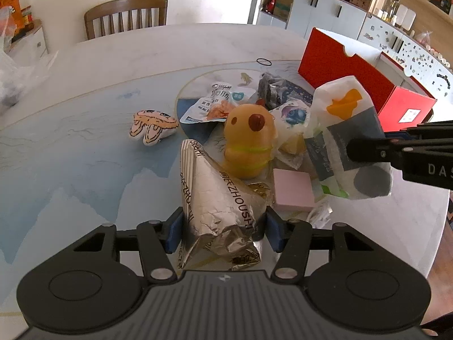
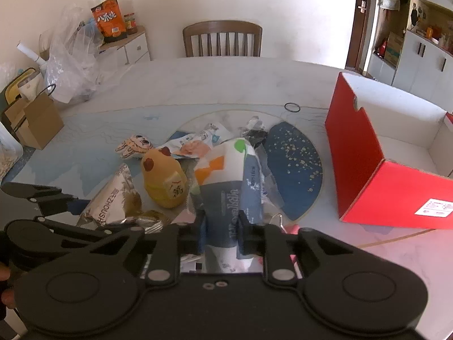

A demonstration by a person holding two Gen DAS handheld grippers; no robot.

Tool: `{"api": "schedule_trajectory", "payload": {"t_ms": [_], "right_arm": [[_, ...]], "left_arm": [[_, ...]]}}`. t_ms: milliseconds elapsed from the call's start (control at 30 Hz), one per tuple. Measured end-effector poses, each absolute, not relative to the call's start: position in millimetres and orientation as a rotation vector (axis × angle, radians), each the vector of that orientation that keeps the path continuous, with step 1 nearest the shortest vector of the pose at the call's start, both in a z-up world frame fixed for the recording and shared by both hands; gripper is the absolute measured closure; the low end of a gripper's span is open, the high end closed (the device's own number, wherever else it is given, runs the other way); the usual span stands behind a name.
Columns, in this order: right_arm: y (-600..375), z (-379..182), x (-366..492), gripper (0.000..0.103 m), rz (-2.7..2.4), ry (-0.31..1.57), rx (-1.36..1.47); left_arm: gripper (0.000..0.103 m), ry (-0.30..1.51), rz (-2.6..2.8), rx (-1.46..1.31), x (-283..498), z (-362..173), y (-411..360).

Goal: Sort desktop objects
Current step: 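Grasp the silver foil bag with the left tool while the right tool grasps the white printed bag, then carry both held bags over the red shoebox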

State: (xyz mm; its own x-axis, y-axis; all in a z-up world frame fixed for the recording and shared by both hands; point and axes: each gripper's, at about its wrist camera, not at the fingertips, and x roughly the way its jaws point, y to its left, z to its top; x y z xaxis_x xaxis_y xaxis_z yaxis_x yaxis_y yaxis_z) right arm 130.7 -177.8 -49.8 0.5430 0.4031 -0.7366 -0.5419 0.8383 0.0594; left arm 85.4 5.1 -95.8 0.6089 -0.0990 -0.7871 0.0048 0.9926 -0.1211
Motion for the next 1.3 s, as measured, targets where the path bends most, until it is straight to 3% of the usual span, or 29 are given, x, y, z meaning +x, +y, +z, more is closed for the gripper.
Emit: {"api": "schedule_trajectory", "payload": {"t_ms": [600, 1300], "right_arm": [[-214.3, -8.7, 129.1, 0.089, 0.576, 0.798, -0.056], [-298.4, 24.2, 181.9, 0.090, 0.508, 0.743, 0.045]], "left_arm": [[0.047, 0.846, -0.102, -0.171, 75.9, -21.4, -8.4], [0.047, 0.766, -0.232, -0.110, 155.6, 31.2, -86.1]]}}
